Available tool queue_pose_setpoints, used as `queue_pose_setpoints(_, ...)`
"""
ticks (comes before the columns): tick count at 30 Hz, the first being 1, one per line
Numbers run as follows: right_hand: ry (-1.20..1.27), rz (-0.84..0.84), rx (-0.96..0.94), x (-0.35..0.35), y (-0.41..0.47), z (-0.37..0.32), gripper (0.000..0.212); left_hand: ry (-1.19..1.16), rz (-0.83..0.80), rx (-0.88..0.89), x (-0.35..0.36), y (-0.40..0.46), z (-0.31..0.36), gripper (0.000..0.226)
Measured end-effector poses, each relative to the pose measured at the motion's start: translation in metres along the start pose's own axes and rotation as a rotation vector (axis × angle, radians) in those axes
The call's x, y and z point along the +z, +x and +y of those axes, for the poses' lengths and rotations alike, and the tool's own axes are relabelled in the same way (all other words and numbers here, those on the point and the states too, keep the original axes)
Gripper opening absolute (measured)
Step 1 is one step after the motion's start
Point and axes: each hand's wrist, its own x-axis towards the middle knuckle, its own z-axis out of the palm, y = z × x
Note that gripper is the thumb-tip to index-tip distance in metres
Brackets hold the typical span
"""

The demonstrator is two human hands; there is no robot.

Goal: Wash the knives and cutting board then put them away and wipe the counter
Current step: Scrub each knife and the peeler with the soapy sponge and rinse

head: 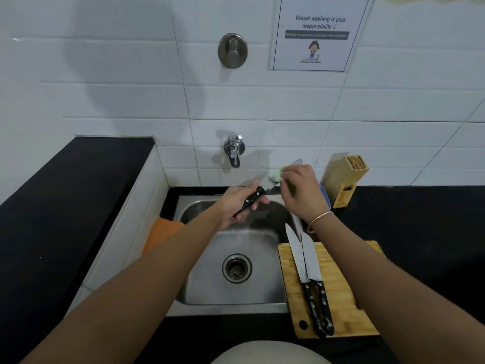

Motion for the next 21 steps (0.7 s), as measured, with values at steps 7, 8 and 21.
queue_pose_setpoints(7,0.136,0.150,0.510,-0.021,0.002,0.027,0.015,0.323,-0.049,-0.062,-0.019,-0.008,-0.008,0.041)
queue_pose_setpoints(8,0.160,0.175,0.532,-0.022,0.001,0.024,0.014,0.375,-0.037,-0.066,-0.019,-0.009,-0.010,0.034)
queue_pose_setpoints(21,0.053,-0.151,-0.003,-0.014,-0.032,-0.001,0.011,0.593,-0.011,0.176,0.015,-0.007,-0.018,0.021)
